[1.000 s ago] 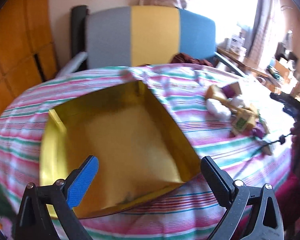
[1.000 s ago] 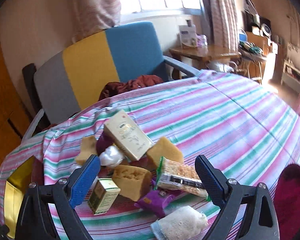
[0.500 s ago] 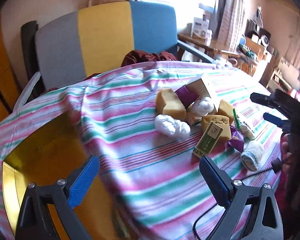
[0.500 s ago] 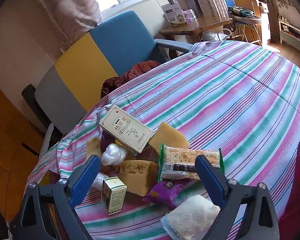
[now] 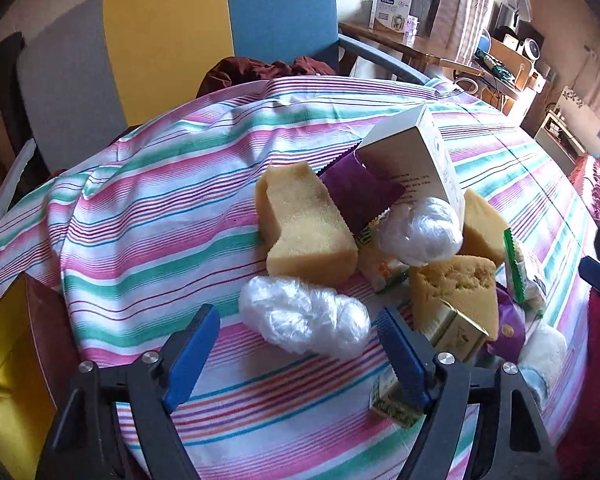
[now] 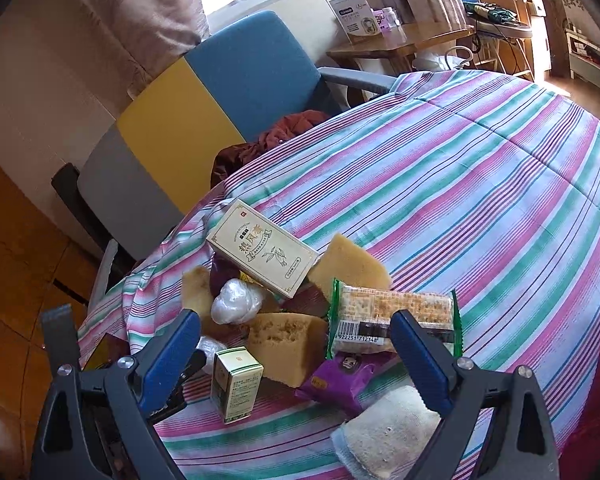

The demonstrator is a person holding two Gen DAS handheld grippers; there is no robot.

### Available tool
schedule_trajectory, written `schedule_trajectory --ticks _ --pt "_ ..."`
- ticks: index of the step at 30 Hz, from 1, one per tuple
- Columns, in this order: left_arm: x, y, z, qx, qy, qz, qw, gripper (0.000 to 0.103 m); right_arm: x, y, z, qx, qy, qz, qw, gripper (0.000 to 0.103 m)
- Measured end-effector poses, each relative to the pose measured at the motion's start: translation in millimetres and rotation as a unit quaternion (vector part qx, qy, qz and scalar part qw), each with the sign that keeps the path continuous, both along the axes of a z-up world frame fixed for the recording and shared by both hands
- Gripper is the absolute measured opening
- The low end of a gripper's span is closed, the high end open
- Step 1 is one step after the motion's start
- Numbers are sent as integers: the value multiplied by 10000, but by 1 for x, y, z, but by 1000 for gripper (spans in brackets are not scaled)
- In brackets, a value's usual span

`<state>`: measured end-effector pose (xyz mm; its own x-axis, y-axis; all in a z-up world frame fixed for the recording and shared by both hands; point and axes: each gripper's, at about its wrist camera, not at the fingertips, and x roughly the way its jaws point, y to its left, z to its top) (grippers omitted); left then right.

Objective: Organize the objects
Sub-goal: 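Grasp the clear plastic-wrapped bundle with the left tool while the right tool reaches toward the green box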

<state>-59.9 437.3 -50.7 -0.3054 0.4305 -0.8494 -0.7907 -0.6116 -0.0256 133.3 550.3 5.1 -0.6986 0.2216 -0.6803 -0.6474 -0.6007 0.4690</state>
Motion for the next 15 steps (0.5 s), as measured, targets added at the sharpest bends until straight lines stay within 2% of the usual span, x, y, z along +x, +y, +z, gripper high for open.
schedule_trajectory --ticks 2,3,7,15 --pt "-5 9 -12 -120 -60 17 9999 67 0 0 0 7 -12 -2 10000 97" --pt "-8 11 -19 -117 -200 -2 9997 64 -1 0 -1 14 -30 3 10000 97" --pt "-2 2 -14 141 -163 26 9998 56 -3 -1 -2 65 -91 69 9999 96" --pt "27 -39 9 372 220 25 9991 55 -18 -11 -6 106 -266 477 9985 94"
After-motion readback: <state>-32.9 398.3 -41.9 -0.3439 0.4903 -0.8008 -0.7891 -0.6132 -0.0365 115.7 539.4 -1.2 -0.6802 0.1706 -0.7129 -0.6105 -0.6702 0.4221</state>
